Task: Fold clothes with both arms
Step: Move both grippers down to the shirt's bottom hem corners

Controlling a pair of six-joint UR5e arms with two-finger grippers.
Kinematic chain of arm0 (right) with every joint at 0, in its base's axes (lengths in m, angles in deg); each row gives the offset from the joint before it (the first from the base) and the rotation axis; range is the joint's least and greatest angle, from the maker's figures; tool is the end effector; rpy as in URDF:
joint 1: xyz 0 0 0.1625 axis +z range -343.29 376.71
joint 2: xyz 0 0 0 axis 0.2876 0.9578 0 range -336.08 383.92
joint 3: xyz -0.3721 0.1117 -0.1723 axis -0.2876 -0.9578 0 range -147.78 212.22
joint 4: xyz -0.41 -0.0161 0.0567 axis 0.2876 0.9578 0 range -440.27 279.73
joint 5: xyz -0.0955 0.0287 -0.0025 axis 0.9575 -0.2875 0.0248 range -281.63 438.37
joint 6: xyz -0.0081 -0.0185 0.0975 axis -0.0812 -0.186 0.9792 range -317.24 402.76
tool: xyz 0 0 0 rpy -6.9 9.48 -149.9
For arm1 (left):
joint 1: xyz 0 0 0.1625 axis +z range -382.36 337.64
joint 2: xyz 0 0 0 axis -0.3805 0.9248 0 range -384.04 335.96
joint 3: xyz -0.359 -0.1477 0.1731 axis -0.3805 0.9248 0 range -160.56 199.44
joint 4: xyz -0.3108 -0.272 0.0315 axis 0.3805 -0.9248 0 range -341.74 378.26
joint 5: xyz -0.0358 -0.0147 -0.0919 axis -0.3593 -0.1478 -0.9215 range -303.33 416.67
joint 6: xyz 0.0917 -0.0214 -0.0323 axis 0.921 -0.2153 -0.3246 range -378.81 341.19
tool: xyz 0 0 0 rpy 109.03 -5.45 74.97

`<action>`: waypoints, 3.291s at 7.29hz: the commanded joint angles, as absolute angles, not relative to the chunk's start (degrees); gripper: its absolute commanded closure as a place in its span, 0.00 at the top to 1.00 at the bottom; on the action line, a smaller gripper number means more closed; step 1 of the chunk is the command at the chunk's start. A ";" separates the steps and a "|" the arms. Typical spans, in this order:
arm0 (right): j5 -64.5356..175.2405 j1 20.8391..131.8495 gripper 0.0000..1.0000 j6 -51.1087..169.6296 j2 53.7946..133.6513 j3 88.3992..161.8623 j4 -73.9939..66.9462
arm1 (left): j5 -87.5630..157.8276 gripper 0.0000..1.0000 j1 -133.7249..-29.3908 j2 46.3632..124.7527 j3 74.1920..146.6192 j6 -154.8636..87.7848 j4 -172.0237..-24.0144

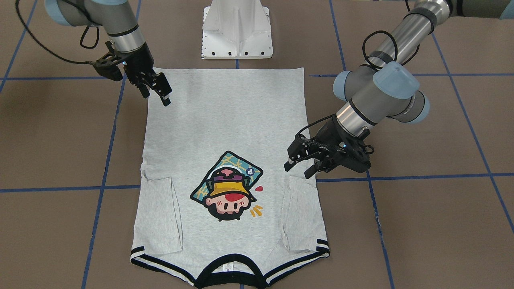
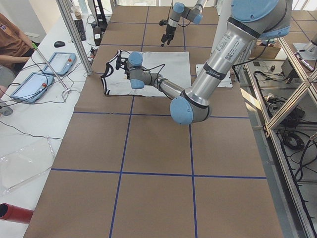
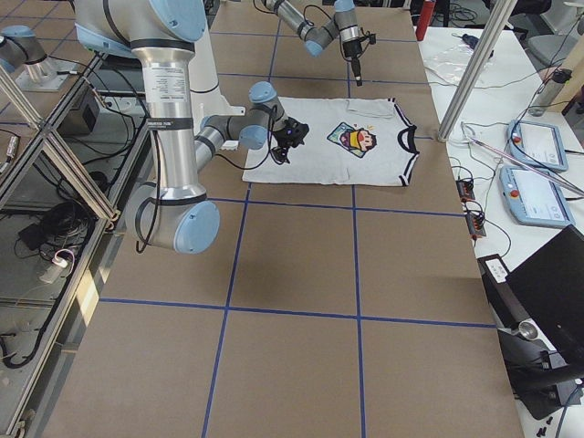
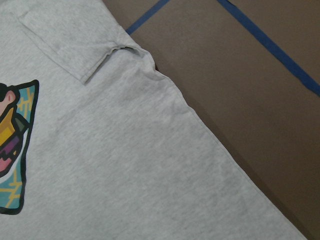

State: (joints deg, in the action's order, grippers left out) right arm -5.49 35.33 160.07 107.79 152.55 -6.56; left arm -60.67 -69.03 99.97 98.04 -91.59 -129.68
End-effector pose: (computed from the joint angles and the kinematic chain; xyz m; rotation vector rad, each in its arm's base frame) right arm -0.4279 -0.2960 0.3326 0.0303 -0.9514 0.7915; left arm 0.4190 -0.5716 0.2802 0.3911 1.3704 -0.0887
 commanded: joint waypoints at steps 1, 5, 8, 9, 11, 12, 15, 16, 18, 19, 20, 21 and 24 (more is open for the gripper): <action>-1.52 29.56 0.90 169.91 109.25 153.34 -1.80 | -60.23 0.72 -68.33 99.27 99.94 -92.46 -129.83; -5.37 23.32 0.77 181.25 114.34 155.79 -1.96 | -59.88 0.73 -67.98 99.19 100.47 -92.99 -129.92; -5.04 19.62 0.77 183.12 116.64 157.47 -1.87 | -58.65 0.73 -67.45 99.19 100.47 -93.08 -129.92; -4.86 19.53 0.77 183.12 116.73 156.86 -1.87 | -58.65 0.73 -67.19 99.19 100.38 -92.99 -129.92; -4.86 19.44 0.75 183.03 116.64 155.72 -1.87 | -58.30 0.73 -67.10 99.19 100.47 -93.08 -129.92; -5.12 19.44 0.70 183.03 116.64 155.45 -1.96 | -58.30 0.73 -67.01 99.10 100.38 -92.99 -129.92; -5.56 19.09 0.00 183.12 116.64 155.71 -2.05 | -58.30 0.73 -66.92 98.48 100.38 -92.99 -130.10; -5.56 18.74 0.00 183.12 116.64 155.80 -2.13 | -58.30 0.73 -66.92 98.48 100.47 -92.99 -130.10; -5.56 18.21 0.00 183.12 116.64 157.72 -1.96 | -58.99 0.73 -65.97 98.31 101.69 -97.52 -129.75; -5.65 18.47 0.00 183.03 116.73 159.38 -1.96 | -58.91 0.73 -62.39 94.48 106.84 -103.91 -129.49; -4.95 19.25 0.00 183.03 116.81 160.45 -1.96 | -58.30 0.73 -59.13 91.40 114.02 -106.93 -124.79; -5.12 19.78 0.00 182.95 116.64 160.63 -1.96 | -57.95 0.73 -56.06 86.40 121.75 -107.92 -120.04; -6.95 21.01 0.00 182.07 116.81 161.51 -1.96 | -43.55 0.73 -41.90 71.54 135.88 -116.74 -111.56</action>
State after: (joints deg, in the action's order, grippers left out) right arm -5.89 20.27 182.33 116.59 161.17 -1.96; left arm -48.29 -46.81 77.04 132.25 -111.29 -113.29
